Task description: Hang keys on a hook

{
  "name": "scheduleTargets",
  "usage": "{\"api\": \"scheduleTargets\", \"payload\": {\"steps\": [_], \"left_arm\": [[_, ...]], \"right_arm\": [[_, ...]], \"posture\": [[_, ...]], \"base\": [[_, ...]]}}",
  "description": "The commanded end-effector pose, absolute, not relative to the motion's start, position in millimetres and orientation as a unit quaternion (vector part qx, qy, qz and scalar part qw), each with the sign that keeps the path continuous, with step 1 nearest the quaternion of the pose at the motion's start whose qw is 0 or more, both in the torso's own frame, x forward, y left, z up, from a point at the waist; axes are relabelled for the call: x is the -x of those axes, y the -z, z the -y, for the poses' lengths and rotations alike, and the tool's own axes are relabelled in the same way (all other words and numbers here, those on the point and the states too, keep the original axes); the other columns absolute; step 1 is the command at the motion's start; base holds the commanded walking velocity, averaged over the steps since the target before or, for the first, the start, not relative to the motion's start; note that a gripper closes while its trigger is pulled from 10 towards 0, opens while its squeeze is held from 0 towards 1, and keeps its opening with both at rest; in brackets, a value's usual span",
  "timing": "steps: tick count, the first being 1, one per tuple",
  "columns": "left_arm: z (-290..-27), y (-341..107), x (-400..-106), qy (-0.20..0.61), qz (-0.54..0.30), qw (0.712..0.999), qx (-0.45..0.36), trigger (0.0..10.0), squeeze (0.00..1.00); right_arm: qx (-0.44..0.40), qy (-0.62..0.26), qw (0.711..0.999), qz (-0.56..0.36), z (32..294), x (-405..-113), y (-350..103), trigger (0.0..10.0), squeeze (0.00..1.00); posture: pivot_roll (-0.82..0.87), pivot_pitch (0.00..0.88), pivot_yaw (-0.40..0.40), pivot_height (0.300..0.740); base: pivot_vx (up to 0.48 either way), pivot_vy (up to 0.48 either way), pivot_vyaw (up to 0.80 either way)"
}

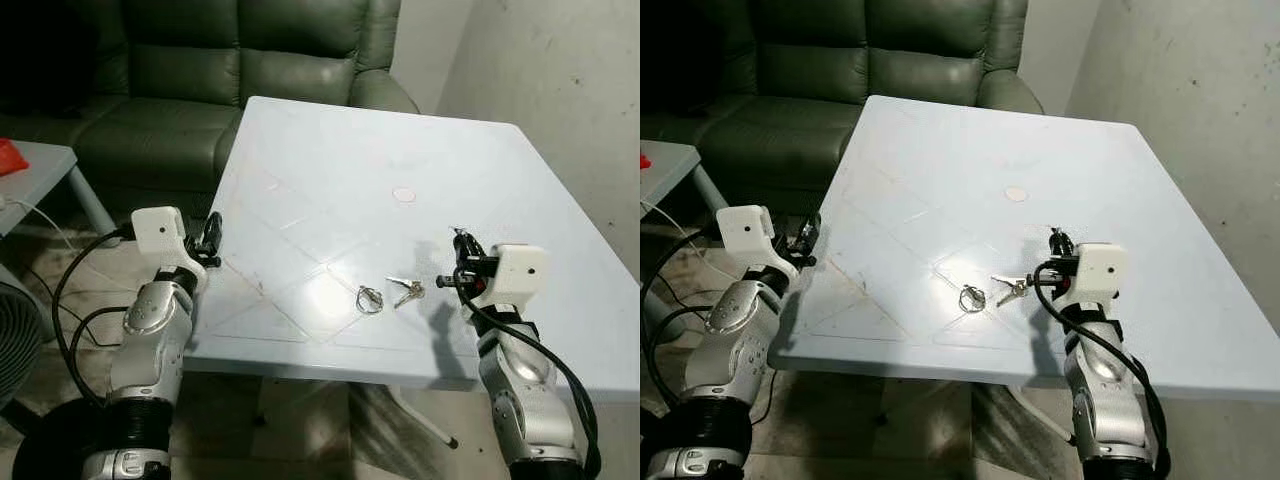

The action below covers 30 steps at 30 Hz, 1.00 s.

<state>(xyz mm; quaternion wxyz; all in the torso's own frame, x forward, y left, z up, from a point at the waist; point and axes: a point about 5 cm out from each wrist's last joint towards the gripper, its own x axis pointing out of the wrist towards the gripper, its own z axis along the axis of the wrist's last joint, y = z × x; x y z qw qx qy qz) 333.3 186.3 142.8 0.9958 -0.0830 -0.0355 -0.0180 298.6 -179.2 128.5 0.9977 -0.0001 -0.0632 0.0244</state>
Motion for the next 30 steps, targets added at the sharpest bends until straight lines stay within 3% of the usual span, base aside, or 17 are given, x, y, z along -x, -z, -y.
{"api": "scheduleTargets", "payload": {"steps": [1, 30], "left_arm": [[-186.6, -147.8, -335.6, 0.022, 0.047, 0.995, 0.081, 10.0, 0.00], [-180.0, -148.4, -339.3, 0.036, 0.057, 0.994, 0.087, 10.0, 0.00]], "right_arm": [[0.018, -0.021, 0.998, 0.064, 179.5, -302.0, -130.2, 10.0, 0.00], [0.033, -0.035, 0.997, 0.064, 167.6, -305.2, -127.3, 10.0, 0.00]], "posture": [[-0.07, 0.000, -0.064, 0.740], [-0.08, 0.000, -0.066, 0.740]], "base": [[0.000, 0.000, -0.69], [0.000, 0.033, -0.71]]}}
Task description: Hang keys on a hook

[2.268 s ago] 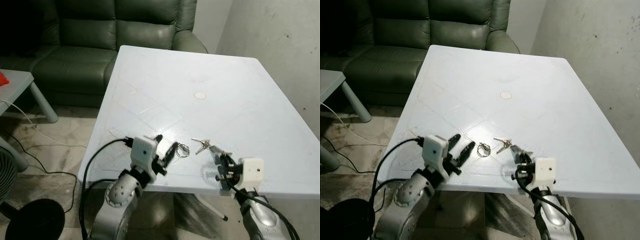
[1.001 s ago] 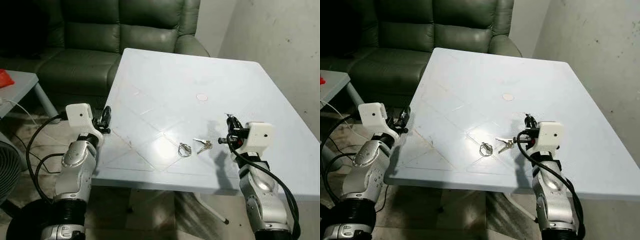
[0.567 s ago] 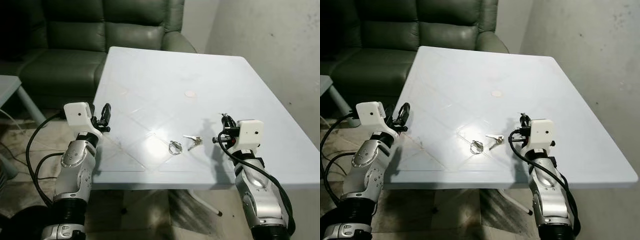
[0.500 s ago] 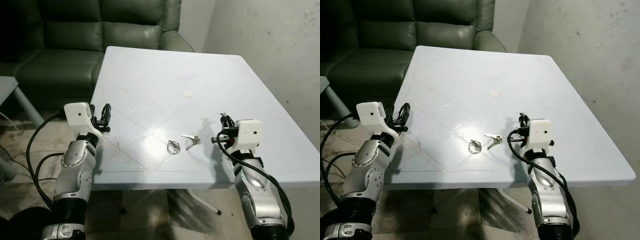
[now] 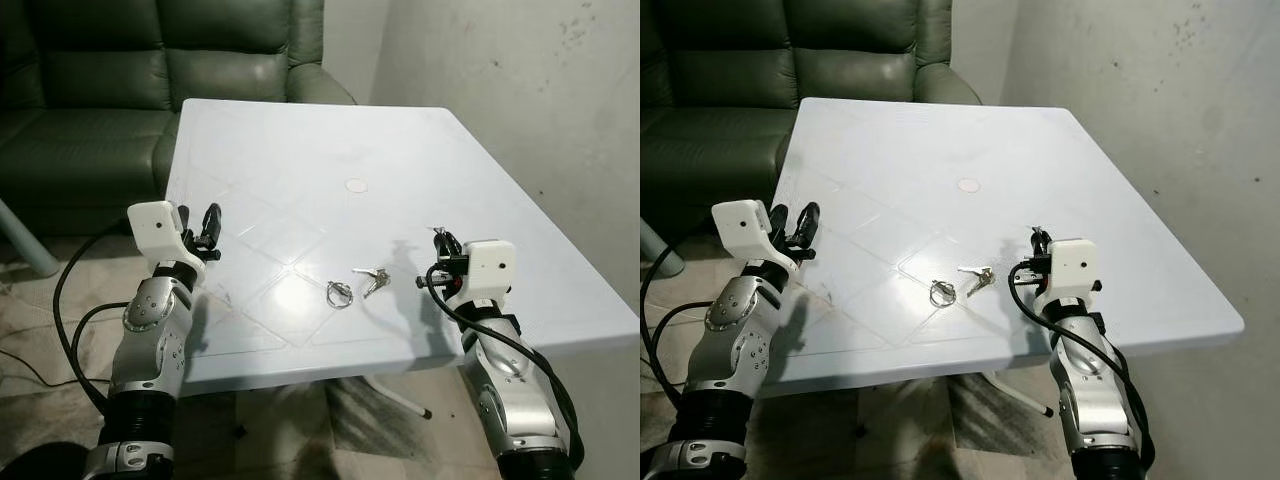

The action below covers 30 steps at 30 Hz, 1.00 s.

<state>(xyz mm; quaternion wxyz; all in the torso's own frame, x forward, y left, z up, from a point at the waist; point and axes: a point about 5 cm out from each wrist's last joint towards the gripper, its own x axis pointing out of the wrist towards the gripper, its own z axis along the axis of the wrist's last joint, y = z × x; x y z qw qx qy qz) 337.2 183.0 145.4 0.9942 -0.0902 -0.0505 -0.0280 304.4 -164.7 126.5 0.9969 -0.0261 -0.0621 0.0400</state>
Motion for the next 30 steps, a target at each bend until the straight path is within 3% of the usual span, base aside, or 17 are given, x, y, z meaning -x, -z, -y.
{"api": "scheduleTargets", "payload": {"steps": [1, 5, 10, 30], "left_arm": [[-180.0, -148.4, -339.3, 0.036, 0.057, 0.994, 0.087, 10.0, 0.00], [-180.0, -152.2, -339.3, 0.048, 0.067, 0.994, 0.066, 10.0, 0.00], [-177.5, -153.5, -339.6, 0.050, 0.071, 0.993, 0.081, 10.0, 0.00], [-183.1, -150.0, -341.3, 0.022, 0.052, 0.994, 0.090, 10.0, 0.00]], "right_arm": [[0.033, -0.035, 0.997, 0.064, 167.6, -305.2, -127.3, 10.0, 0.00], [0.033, -0.035, 0.997, 0.064, 166.4, -305.1, -127.2, 10.0, 0.00], [0.033, -0.037, 0.997, 0.062, 164.6, -304.8, -126.0, 10.0, 0.00], [0.039, -0.036, 0.997, 0.056, 165.8, -304.3, -123.4, 10.0, 0.00]], "posture": [[-0.08, 0.000, -0.066, 0.740], [-0.07, 0.000, -0.063, 0.740], [-0.07, 0.000, -0.062, 0.740], [-0.07, 0.000, -0.066, 0.740]], "base": [[0.000, 0.000, -0.71], [0.000, 0.000, -0.71], [0.000, -0.470, -0.72], [0.000, 0.000, -0.72]]}}
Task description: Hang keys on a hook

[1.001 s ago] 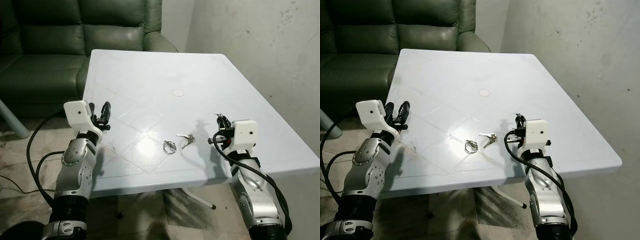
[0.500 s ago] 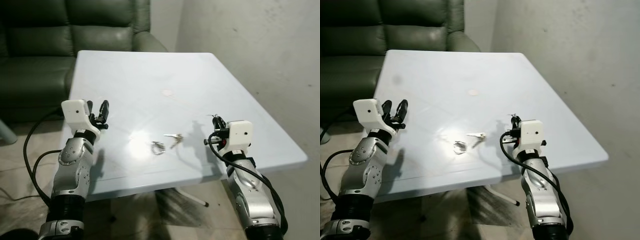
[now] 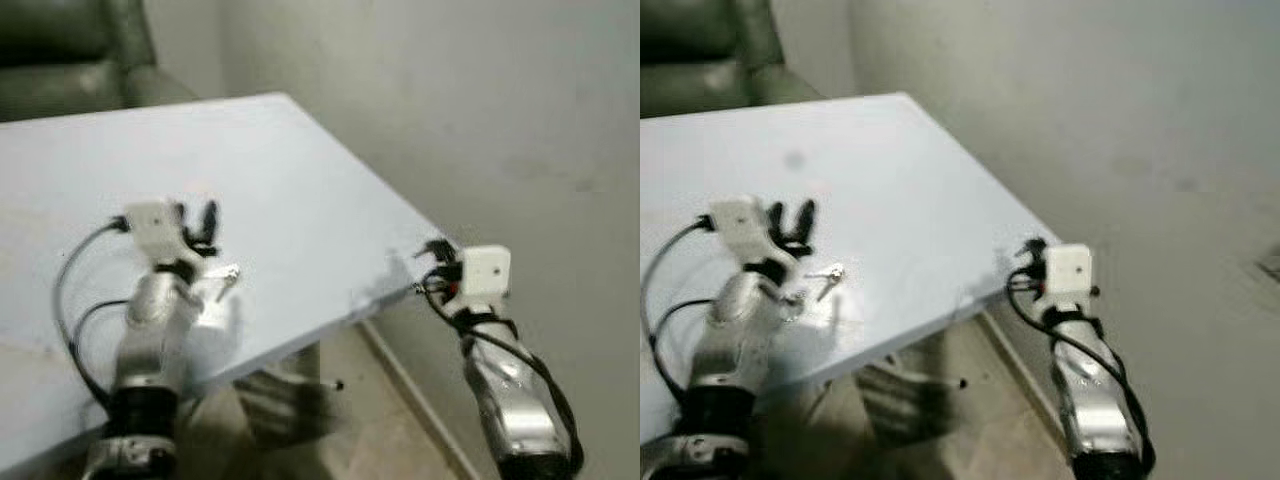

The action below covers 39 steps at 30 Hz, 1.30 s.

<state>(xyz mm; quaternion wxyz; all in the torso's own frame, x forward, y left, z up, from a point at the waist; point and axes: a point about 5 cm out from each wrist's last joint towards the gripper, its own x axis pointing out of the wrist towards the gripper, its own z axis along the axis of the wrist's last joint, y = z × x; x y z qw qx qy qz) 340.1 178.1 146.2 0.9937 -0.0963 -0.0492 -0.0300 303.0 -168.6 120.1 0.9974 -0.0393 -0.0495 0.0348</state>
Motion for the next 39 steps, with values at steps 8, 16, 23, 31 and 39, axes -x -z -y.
{"api": "scheduleTargets", "payload": {"steps": [8, 16, 23, 31, 39], "left_arm": [[-183.4, -149.3, -341.0, 0.018, 0.051, 0.994, 0.091, 10.0, 0.00], [-182.8, -149.8, -341.9, 0.018, 0.053, 0.994, 0.093, 10.0, 0.00], [-182.1, -147.6, -342.5, 0.016, 0.043, 0.994, 0.095, 10.0, 0.00], [-184.4, -144.1, -343.5, 0.001, 0.025, 0.994, 0.107, 10.0, 0.00], [-184.3, -143.5, -343.6, 0.002, 0.021, 0.994, 0.104, 10.0, 0.00]], "right_arm": [[0.042, -0.038, 0.997, 0.055, 165.3, -305.1, -123.3, 10.0, 0.00], [0.043, -0.036, 0.997, 0.054, 166.3, -305.2, -123.2, 10.0, 0.00], [0.042, -0.035, 0.997, 0.053, 166.3, -304.8, -123.4, 10.0, 0.00], [0.043, -0.034, 0.997, 0.050, 166.4, -303.8, -122.1, 10.0, 0.00], [0.044, -0.037, 0.997, 0.048, 166.1, -303.4, -121.7, 10.0, 0.00]], "posture": [[-0.07, 0.000, -0.068, 0.740], [-0.07, 0.000, -0.068, 0.740], [-0.07, 0.000, -0.068, 0.740], [-0.07, 0.000, -0.068, 0.740], [-0.07, 0.000, -0.072, 0.740]], "base": [[0.000, 0.000, -0.72], [0.000, 0.000, -0.72], [0.000, 0.272, -0.72], [0.000, 0.000, -0.72], [0.000, 0.000, -0.71]]}}
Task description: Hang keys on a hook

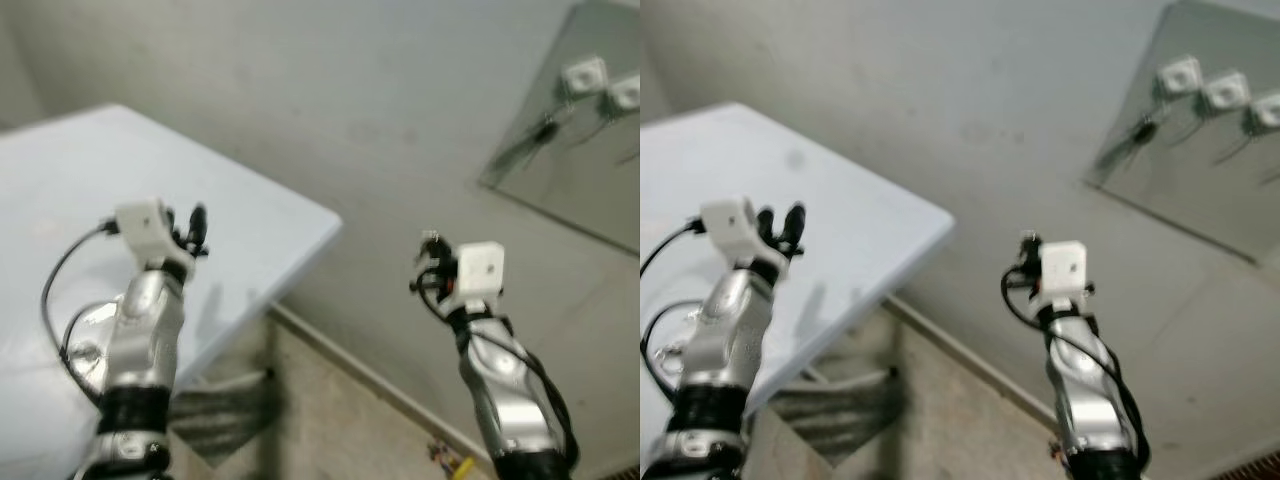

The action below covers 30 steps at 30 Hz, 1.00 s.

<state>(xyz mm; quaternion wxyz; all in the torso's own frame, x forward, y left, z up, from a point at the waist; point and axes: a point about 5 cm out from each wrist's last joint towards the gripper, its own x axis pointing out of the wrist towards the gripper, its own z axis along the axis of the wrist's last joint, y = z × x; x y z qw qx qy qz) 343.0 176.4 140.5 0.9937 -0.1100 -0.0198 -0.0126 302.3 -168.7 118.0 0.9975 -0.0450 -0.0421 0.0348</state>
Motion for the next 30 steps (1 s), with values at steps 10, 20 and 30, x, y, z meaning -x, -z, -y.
{"api": "scheduleTargets", "payload": {"steps": [10, 20, 30], "left_arm": [[-180.1, -145.1, -345.9, 0.011, 0.020, 0.994, 0.104, 10.0, 0.00], [-177.2, -145.7, -346.8, 0.019, 0.022, 0.995, 0.096, 10.0, 0.00], [-176.0, -145.1, -346.7, 0.021, 0.021, 0.996, 0.087, 10.0, 0.00]], "right_arm": [[0.047, -0.038, 0.997, 0.048, 165.9, -303.1, -121.2, 10.0, 0.00], [0.049, -0.038, 0.997, 0.047, 165.9, -301.8, -120.4, 10.0, 0.00], [0.048, -0.040, 0.997, 0.046, 164.7, -301.5, -119.9, 10.0, 0.00]], "posture": [[-0.08, 0.000, -0.070, 0.740], [-0.08, 0.000, -0.068, 0.740], [-0.08, 0.000, -0.069, 0.740]], "base": [[0.000, 0.000, -0.71], [0.000, 0.000, -0.71], [0.000, 0.000, -0.71]]}}
